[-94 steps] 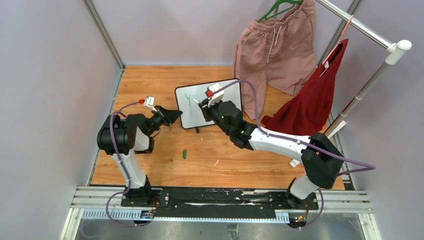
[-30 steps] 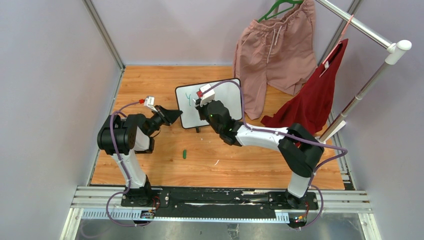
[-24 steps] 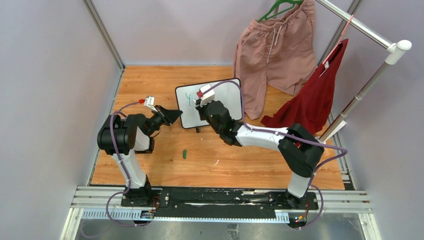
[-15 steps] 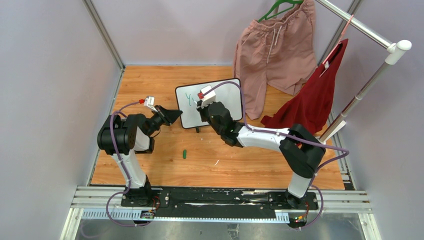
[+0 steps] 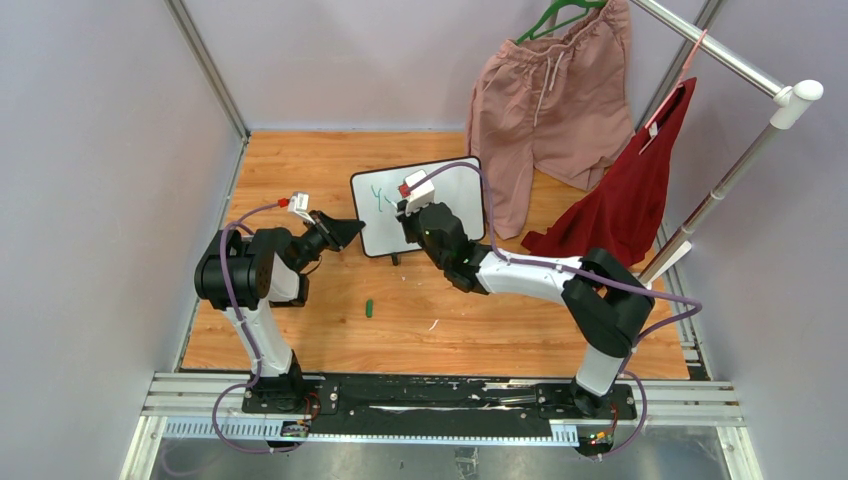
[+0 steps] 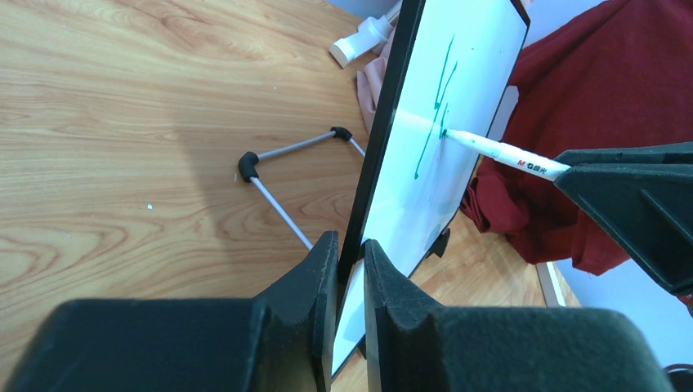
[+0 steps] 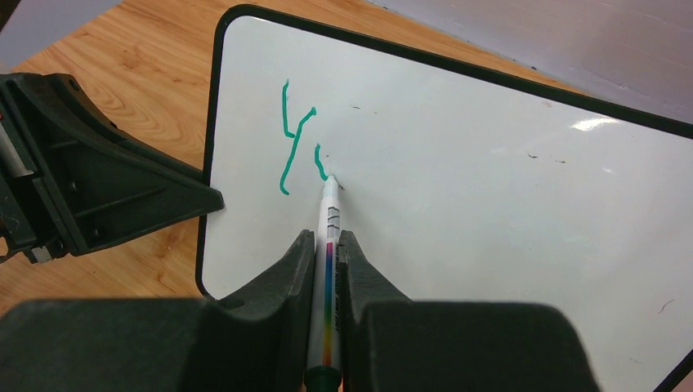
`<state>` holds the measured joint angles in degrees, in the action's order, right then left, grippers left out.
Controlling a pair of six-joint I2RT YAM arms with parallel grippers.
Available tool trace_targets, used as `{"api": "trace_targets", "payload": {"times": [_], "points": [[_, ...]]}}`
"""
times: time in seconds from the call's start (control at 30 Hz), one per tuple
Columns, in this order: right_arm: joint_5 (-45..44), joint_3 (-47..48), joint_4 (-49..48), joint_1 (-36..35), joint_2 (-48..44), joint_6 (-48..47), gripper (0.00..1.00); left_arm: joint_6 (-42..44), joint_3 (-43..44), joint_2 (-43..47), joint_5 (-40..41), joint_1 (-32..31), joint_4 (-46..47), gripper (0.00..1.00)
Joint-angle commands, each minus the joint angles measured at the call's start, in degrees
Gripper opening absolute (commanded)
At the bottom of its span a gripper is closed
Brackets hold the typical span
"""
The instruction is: Write a sentence on the whiteboard
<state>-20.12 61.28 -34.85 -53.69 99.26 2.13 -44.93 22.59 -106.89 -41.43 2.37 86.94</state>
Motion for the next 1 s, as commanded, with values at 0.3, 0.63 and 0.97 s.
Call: {"api": "trace_targets", "payload": {"times": [0.3,0.63,0.97], "points": [[-2.49,2.92,0.75,1.66,0.05,-0.90,0.00,1.16,-0.63,-0.60,0.74,-0.09,2.27,0.00],[-0.79,4.57,1.34,1.58,1.29,-0.23,0.00,1.16,-0.62,-0.60,0.74,-0.08,2.32,0.00],[1.30,5.34,2.01,1.18,2.12,0.21,0.00,1.11,-0.62,-0.60,0.74,-0.10,2.31,0.00]]}}
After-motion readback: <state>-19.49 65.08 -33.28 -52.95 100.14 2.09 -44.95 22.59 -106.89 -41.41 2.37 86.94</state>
